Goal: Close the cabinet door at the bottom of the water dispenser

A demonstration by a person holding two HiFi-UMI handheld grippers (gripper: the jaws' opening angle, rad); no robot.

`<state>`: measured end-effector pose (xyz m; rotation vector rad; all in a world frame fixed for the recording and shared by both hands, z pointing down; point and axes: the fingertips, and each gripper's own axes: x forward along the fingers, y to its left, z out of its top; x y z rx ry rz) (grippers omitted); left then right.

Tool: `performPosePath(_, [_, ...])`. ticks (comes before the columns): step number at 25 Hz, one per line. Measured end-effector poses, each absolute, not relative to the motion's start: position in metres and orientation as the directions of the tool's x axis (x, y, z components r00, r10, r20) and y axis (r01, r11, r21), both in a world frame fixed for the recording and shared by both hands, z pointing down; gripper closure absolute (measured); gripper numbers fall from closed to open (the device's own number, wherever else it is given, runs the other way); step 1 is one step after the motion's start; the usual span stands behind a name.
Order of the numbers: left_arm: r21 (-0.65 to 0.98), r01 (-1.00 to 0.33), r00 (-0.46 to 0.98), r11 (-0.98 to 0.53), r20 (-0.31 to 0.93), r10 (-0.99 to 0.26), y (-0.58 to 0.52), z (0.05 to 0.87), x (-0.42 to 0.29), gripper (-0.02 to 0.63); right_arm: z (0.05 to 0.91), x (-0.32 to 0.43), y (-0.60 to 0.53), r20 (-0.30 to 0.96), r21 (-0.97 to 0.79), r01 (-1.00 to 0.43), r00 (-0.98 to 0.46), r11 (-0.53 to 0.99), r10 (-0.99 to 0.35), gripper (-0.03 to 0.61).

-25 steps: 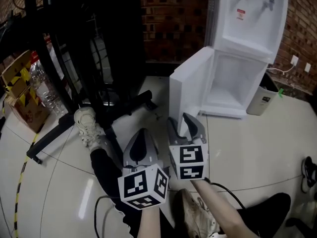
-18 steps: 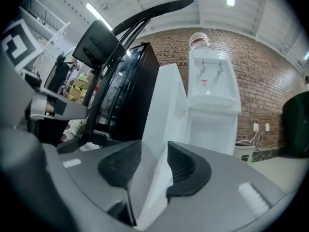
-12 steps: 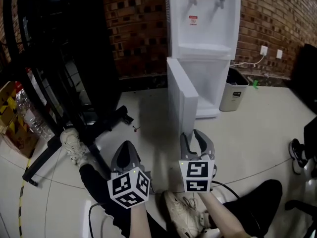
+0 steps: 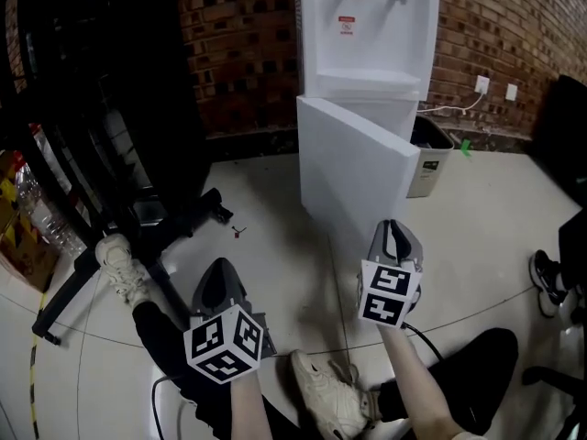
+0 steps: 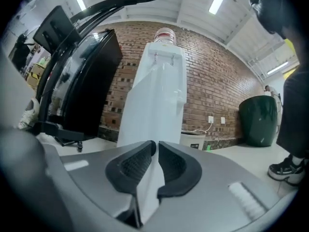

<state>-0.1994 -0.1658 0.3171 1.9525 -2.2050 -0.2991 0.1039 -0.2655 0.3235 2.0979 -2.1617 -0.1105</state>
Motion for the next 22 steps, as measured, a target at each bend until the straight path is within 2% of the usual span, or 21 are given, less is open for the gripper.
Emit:
performPosePath(5, [0.273,-0.953,-0.133,0.134,0.022,-0.991,-0.164,0.322,-0.201,0.603,0.324,0.152,-0.309,0.040,0.200,-0.978,0.067,-0.058,-0.997,0.546])
performPosePath(12, [0.228,-0.964,-0.140,0.136,0.000,-0.990,-0.196,0.316,-0.205,0.603,0.319,0.192,-0.366,0.065,0.239,-0.969,0.071,-0.054,-0.995,0.563])
performPosePath(22, [0.143,-0.983,-0.103,0.114,0.081,-0.991,-0.224,0.335,-0.181,0.603,0.324,0.220,-0.454,0.087,0.325,-0.945,0.055,-0.024,-0.995,0.565])
